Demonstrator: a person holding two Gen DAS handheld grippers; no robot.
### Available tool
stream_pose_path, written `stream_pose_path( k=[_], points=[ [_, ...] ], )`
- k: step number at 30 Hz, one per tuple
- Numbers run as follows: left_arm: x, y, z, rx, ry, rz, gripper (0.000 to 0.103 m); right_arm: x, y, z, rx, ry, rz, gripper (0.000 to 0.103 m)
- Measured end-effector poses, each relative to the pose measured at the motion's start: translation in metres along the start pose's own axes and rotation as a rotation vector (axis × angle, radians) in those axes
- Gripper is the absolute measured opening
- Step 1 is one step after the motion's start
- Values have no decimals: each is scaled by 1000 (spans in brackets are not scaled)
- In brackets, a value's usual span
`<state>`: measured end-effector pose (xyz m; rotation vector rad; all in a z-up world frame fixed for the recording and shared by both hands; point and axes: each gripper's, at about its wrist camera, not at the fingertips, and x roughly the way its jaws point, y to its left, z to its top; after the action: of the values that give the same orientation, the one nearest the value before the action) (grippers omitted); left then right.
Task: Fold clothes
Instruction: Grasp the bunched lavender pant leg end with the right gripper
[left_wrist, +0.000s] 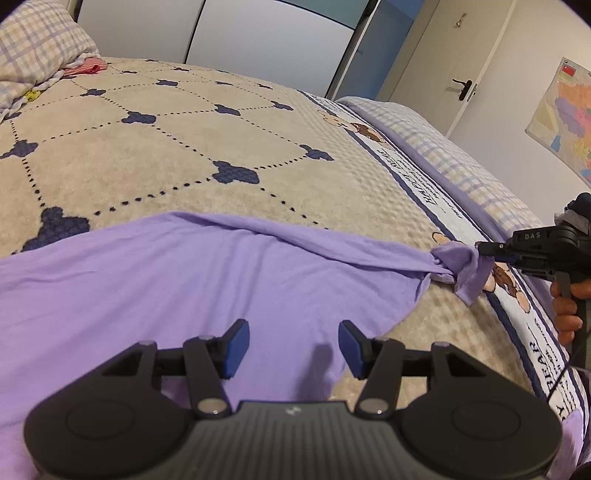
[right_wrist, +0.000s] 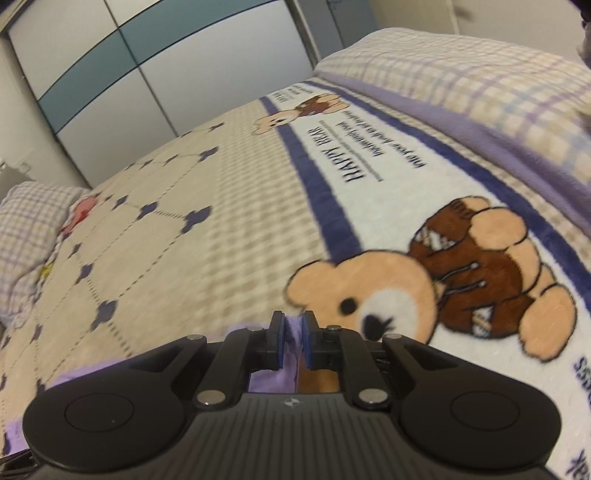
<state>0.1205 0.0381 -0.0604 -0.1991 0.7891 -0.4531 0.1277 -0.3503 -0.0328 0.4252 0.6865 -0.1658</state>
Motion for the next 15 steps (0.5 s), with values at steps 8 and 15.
stream_pose_path(
  k=[8, 15],
  points=[
    [2, 2, 1, -3, -4, -2, 56, -4, -3, 12, -27, -15, -21, 14],
    [1, 5, 2, -28, -14, -4, 56, -13, 20, -8, -102, 53, 47, 35]
  ],
)
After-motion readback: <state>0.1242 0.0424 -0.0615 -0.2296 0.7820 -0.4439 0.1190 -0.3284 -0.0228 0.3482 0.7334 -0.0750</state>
